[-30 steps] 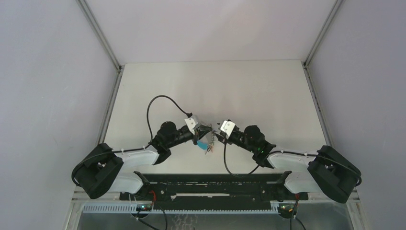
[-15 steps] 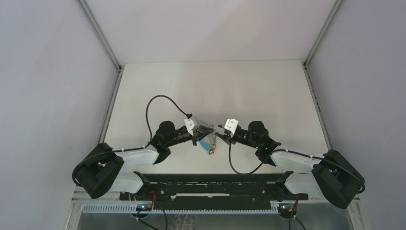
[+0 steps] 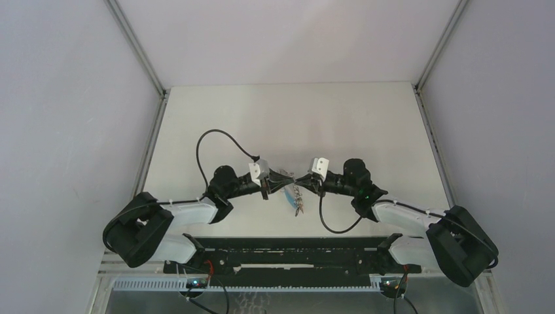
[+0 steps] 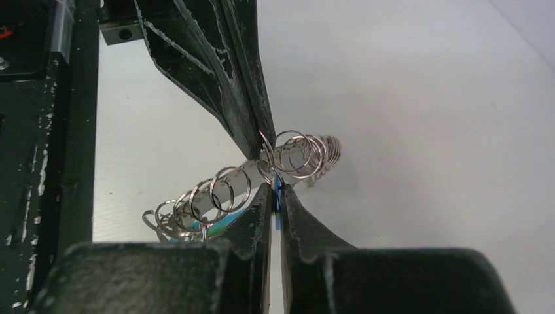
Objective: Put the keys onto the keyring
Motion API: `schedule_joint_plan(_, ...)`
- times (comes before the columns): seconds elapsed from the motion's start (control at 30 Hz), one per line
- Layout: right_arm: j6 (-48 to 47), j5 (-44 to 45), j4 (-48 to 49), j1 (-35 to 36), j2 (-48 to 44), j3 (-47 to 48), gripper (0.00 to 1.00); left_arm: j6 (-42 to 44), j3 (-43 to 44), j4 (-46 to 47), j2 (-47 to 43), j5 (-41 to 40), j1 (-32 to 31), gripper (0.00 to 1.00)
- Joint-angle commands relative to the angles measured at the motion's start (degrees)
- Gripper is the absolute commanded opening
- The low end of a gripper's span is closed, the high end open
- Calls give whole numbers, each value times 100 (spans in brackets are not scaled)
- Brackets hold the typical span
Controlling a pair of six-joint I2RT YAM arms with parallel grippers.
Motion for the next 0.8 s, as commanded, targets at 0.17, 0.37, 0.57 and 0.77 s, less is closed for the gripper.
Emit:
schedule_joint_plan(0.17, 214, -920, -596, -286, 36, 492, 0, -436, -199, 1295, 83, 178, 103, 0)
schedule_joint_plan(0.37, 437, -1403, -836, -294, 374, 841, 0, -778, -212, 1889, 409, 251, 121, 0)
schedule_joint_plan(0.57, 297, -1366, -1133, -315, 288, 919, 10, -740, -245, 1893, 409, 226, 153, 0)
schedule_joint_plan(0.77, 8, -1454, -2192, -289, 485, 1381, 18, -775, -219, 1893, 429, 314, 165, 0)
